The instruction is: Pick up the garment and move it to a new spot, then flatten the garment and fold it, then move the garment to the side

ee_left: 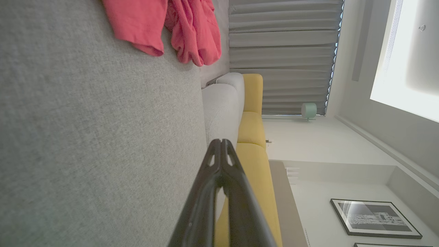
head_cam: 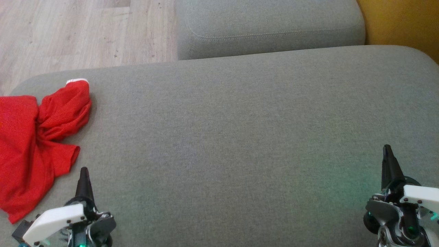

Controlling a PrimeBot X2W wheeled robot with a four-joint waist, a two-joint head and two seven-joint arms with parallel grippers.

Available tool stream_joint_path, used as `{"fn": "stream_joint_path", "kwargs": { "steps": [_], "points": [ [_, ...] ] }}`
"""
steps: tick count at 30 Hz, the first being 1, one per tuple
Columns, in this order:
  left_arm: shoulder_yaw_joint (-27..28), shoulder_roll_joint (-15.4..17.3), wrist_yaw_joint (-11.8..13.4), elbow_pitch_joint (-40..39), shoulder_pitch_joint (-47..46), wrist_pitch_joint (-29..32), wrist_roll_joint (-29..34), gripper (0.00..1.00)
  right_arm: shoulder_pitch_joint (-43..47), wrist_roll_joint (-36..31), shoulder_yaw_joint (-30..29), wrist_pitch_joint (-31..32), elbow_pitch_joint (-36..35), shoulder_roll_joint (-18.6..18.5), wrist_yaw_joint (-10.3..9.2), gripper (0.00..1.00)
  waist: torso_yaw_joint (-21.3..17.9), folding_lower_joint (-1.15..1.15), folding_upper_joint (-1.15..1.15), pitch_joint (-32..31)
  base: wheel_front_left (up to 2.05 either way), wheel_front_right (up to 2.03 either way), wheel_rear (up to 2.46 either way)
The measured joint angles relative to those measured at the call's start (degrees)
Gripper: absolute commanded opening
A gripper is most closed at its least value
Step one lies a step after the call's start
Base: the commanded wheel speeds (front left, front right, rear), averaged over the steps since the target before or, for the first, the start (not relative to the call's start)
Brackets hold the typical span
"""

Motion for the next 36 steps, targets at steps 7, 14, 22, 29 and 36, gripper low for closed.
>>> {"fn": "stream_joint_path", "kwargs": {
  "steps": [7, 14, 22, 29, 36],
  "points": [
    [0.0, 0.0, 0.0, 0.0, 0.0, 0.0, 0.0, 0.0, 0.0, -0.01, 0.0, 0.0, 0.0, 0.0, 0.0, 0.0, 0.0, 0.0, 0.0, 0.0, 0.0, 0.0, 0.0],
    [0.0, 0.0, 0.0, 0.0, 0.0, 0.0, 0.0, 0.0, 0.0, -0.01, 0.0, 0.0, 0.0, 0.0, 0.0, 0.0, 0.0, 0.0, 0.0, 0.0, 0.0, 0.0, 0.0],
    [0.0, 0.0, 0.0, 0.0, 0.0, 0.0, 0.0, 0.0, 0.0, -0.01, 0.0, 0.0, 0.0, 0.0, 0.0, 0.0, 0.0, 0.0, 0.0, 0.0, 0.0, 0.0, 0.0],
    [0.0, 0.0, 0.0, 0.0, 0.0, 0.0, 0.0, 0.0, 0.0, -0.01, 0.0, 0.0, 0.0, 0.0, 0.0, 0.0, 0.0, 0.0, 0.0, 0.0, 0.0, 0.0, 0.0],
    [-0.25, -0.1, 0.07, 1.77, 0.75, -0.03, 0.01, 1.0, 0.83, -0.01, 0.12, -0.01, 1.8, 0.13, -0.01, 1.0, 0.0, 0.0, 0.0, 0.0, 0.0, 0.0, 0.0]
  ]
}}
